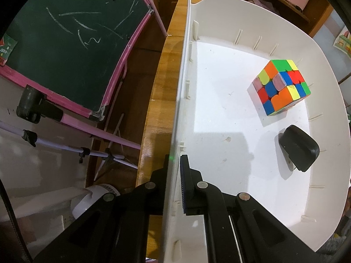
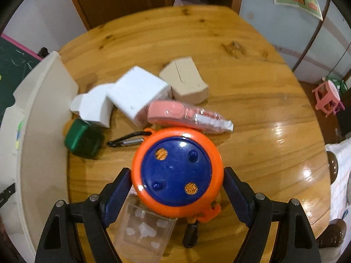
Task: Organize rigid objects
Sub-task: 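Grasp the orange-and-blue reel with the right gripper, then carry the reel into the white tray and open the right gripper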
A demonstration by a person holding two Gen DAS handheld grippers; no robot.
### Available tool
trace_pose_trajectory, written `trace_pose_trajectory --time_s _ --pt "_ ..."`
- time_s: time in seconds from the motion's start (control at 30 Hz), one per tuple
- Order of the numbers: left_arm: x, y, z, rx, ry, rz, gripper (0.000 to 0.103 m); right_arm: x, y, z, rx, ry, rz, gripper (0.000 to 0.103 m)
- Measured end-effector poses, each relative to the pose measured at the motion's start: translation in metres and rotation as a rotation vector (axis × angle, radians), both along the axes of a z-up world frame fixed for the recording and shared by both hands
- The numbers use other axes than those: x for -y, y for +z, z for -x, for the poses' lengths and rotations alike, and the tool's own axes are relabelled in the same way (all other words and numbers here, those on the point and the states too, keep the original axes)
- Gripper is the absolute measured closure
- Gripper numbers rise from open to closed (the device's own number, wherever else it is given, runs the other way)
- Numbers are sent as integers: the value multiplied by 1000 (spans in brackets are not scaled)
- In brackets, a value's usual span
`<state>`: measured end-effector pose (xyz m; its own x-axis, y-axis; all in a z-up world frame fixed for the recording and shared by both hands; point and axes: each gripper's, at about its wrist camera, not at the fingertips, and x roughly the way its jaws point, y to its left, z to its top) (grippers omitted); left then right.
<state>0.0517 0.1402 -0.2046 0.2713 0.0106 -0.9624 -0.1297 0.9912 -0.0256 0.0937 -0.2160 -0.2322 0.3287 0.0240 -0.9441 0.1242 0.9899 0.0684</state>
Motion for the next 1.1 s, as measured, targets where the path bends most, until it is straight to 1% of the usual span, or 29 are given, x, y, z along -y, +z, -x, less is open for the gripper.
trace_pose_trajectory --time_s 0.2,0.27,0.33,0.53,0.63,0.87,1.1 --pt "-2 -2 -1 -9 4 2 96 -3 0 -2 30 29 47 18" --pt "-2 -2 -1 -9 8 5 96 -5 0 0 44 37 53 22" --pt "-4 -2 0 -10 11 11 96 -5 1 2 47 31 52 22" --pt "-5 -3 0 -8 16 18 96 -6 2 2 20 6 34 22" --pt "-5 -3 0 -7 15 18 96 -6 9 6 35 3 17 22" --pt "-5 -3 0 -4 19 24 96 -14 50 17 132 27 28 22" --pt "-4 -1 0 6 15 36 96 -34 114 29 263 97 26 22"
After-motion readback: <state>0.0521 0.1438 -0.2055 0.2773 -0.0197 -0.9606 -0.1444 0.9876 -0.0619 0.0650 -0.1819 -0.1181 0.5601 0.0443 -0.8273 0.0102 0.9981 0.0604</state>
